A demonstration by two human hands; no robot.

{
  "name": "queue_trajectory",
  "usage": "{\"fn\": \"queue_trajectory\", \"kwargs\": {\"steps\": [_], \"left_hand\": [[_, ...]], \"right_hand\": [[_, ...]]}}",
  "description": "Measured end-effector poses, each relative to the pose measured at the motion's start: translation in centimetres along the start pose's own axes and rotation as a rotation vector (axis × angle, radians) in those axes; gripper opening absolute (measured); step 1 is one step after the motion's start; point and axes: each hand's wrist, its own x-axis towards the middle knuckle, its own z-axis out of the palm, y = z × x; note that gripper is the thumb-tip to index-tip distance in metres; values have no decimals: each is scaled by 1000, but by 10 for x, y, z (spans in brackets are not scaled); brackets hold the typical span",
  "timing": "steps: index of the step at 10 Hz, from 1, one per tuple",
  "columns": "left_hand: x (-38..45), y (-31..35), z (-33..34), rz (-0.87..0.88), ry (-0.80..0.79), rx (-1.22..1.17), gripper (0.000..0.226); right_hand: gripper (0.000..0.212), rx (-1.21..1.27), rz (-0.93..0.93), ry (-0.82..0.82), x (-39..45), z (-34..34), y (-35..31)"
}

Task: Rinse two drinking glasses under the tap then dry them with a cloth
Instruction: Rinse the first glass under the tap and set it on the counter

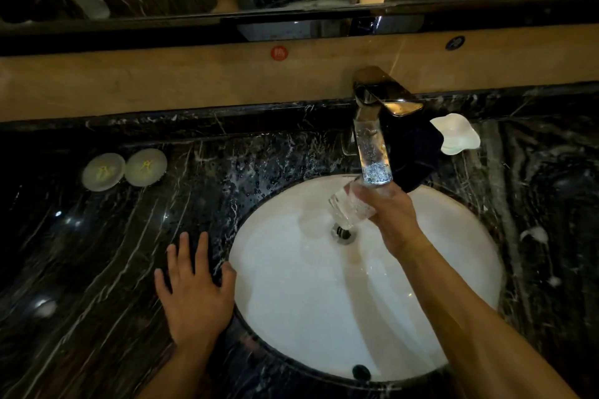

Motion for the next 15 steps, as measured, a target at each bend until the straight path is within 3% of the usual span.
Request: {"fn": "queue_trajectory", "kwargs": {"steps": [2, 3, 5, 7, 9, 11, 12, 13, 14, 15], "left_hand": [[0, 0, 0, 7, 6, -2, 70], [0, 0, -1, 8, 5, 6, 70], [1, 0, -1, 10, 6, 6, 71], [1, 0, -1, 1, -18, 6, 71], [1, 1, -1, -9, -19, 9, 71], [1, 1, -1, -12, -25, 16, 71], [1, 1, -1, -15, -21, 18, 71], [1, 1, -1, -12, -24, 24, 71], [1, 1, -1, -15, -22, 20, 71], [1, 2, -1, -17, -18, 17, 71]], "right_hand": [[25, 274, 124, 41, 2, 4, -7], [24, 409, 272, 89, 3, 5, -8], [34, 629, 432, 106, 1, 2, -6], [65, 877, 587, 145, 0, -3, 4], [72, 1014, 730, 55, -4, -11, 15], [53, 1039, 710, -257, 4, -25, 39], [58, 908, 679, -336, 6, -27, 37], [65, 598, 489, -389, 10, -24, 26], [71, 407, 354, -274, 13, -20, 22], [30, 383, 227, -40, 12, -13, 19]]}}
